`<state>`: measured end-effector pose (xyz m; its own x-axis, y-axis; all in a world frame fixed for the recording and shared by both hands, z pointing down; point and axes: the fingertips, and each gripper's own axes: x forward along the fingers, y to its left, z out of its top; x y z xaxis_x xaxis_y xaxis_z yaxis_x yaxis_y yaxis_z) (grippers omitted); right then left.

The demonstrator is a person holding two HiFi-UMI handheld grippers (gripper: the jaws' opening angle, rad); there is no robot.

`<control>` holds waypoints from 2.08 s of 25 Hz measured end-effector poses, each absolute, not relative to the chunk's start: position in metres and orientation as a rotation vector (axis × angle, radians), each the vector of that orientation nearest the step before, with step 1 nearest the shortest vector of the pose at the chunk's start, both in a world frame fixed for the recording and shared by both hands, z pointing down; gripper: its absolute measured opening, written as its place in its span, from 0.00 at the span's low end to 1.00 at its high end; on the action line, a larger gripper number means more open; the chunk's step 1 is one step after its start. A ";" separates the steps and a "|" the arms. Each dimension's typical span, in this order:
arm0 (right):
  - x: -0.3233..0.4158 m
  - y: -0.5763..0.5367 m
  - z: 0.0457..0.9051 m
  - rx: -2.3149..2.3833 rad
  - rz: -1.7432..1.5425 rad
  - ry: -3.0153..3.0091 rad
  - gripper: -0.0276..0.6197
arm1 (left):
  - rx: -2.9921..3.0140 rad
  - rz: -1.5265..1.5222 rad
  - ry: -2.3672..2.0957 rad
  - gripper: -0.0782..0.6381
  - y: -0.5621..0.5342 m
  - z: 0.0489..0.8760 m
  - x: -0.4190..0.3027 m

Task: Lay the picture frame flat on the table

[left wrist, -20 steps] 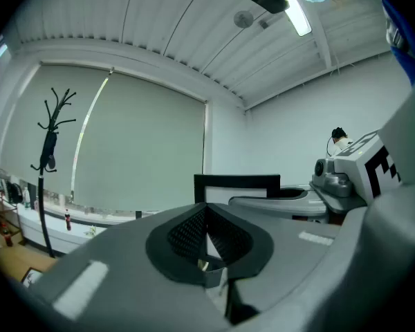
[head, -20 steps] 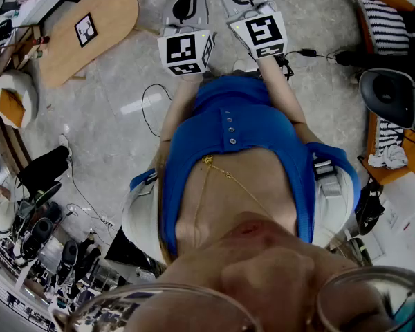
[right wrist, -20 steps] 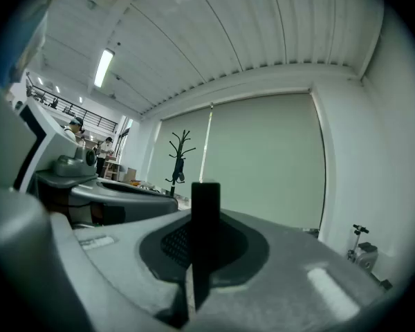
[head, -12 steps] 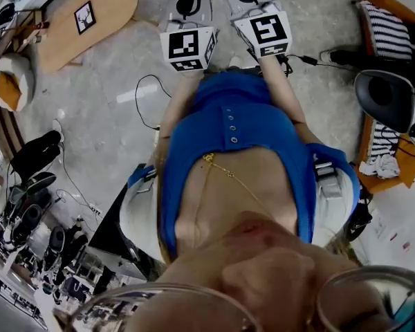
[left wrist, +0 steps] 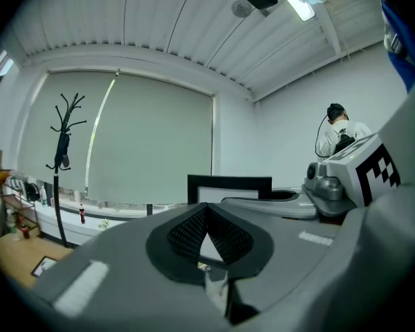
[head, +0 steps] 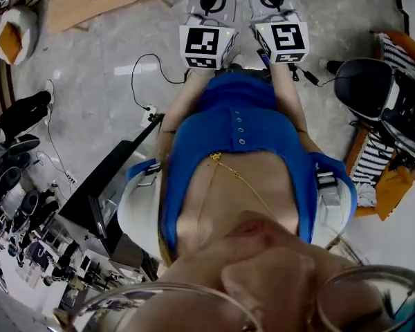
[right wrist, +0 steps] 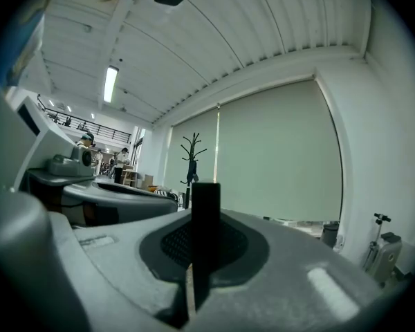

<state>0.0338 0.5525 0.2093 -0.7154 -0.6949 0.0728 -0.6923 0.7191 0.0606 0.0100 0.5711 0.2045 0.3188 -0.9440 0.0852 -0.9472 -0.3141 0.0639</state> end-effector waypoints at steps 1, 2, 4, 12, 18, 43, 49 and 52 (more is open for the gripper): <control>0.029 0.552 0.212 1.139 -0.047 -2.826 0.06 | 2.462 0.048 -1.774 0.11 0.570 0.207 0.004; 0.024 0.552 0.212 1.135 -0.052 -2.822 0.06 | 2.459 0.046 -1.773 0.11 0.569 0.208 -0.001; 0.017 0.552 0.204 1.125 -0.067 -2.815 0.06 | 2.456 0.044 -1.772 0.11 0.568 0.202 -0.010; 0.024 0.501 0.174 1.201 -0.095 -2.751 0.06 | 2.498 0.041 -1.670 0.11 0.511 0.181 -0.003; -0.022 0.440 0.198 1.303 -0.106 -2.687 0.06 | 2.561 0.036 -1.565 0.11 0.446 0.204 -0.049; -0.061 0.310 0.211 1.378 -0.064 -2.615 0.06 | 2.634 0.057 -1.418 0.10 0.314 0.213 -0.077; -0.064 0.240 0.210 1.332 -0.063 -2.656 0.06 | 2.620 0.083 -1.473 0.10 0.245 0.213 -0.079; -0.056 0.205 0.209 1.304 -0.066 -2.680 0.06 | 2.610 0.094 -1.499 0.10 0.210 0.212 -0.070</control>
